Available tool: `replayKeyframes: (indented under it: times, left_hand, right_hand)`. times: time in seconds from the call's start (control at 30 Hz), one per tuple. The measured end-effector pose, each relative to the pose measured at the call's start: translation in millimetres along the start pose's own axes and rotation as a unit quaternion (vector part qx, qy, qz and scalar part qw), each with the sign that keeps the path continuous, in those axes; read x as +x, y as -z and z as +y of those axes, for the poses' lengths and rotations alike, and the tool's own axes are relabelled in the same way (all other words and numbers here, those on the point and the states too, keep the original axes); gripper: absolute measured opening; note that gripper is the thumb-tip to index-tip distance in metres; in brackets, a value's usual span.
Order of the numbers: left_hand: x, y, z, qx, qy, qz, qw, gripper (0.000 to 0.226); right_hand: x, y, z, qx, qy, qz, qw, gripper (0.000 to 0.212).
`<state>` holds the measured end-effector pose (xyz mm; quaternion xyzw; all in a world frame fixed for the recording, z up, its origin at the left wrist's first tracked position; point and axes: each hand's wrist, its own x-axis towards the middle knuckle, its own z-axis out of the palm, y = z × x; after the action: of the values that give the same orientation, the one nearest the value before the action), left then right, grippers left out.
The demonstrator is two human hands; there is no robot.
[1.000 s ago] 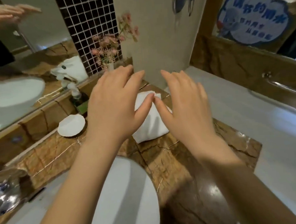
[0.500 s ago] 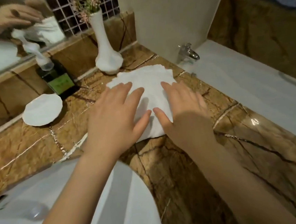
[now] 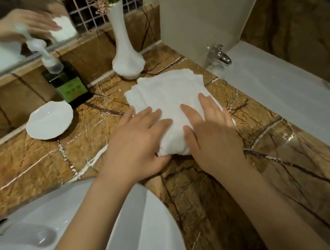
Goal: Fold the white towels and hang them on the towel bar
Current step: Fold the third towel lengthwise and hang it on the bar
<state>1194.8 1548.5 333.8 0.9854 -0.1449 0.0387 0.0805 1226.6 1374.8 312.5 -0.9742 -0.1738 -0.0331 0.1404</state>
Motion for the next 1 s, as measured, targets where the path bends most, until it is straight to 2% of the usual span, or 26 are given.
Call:
replayKeyframes:
  times: [0.13,0.23,0.3,0.4,0.47,0.57,0.63,0.67,0.8,0.9,1.0]
  left_hand:
    - [3,14,-2,-0.04,0.015,0.044,0.998,0.039]
    - [6,26,-2,-0.085,0.037,0.053,0.994,0.038]
    - [7,35,2,-0.135,0.051,0.071,0.987,0.041]
    - [7,52,8,-0.294,0.093,0.139,0.941,0.031]
    - [8,65,5,-0.366,0.111,0.152,0.911,0.031]
    - [4,83,-5,-0.376,0.119,0.084,0.915,0.045]
    - [-2,90,-4,-0.397,0.123,0.06,0.907,0.037]
    - [-5,91,-1,-0.415,0.133,0.056,0.898,0.03]
    - [-16,88,14,-0.466,0.184,0.059,0.863,0.012]
    - [-27,90,17,-0.483,0.232,0.071,0.842,0.004]
    - [-43,97,20,-0.513,0.27,0.094,0.81,0.007]
  right_hand:
    - [-6,17,0,0.096,0.064,-0.006,0.993,0.053]
    - [-8,26,0,0.095,0.103,-0.021,0.99,0.056]
    - [-5,34,0,0.079,0.102,0.0,0.992,0.044]
    - [2,58,-4,0.172,0.084,-0.004,0.982,0.033]
    - [7,78,-6,0.269,0.048,-0.032,0.961,0.024]
    - [11,104,-3,0.434,0.037,0.018,0.9,0.017]
    - [12,115,0,0.51,0.032,0.034,0.859,0.014]
    - [12,116,1,0.524,0.025,0.03,0.851,0.014]
    - [9,102,-1,0.478,-0.024,0.033,0.878,0.022]
    - [6,97,-10,0.438,-0.011,0.04,0.898,0.019]
    - [0,99,-25,0.351,-0.002,0.061,0.934,0.027]
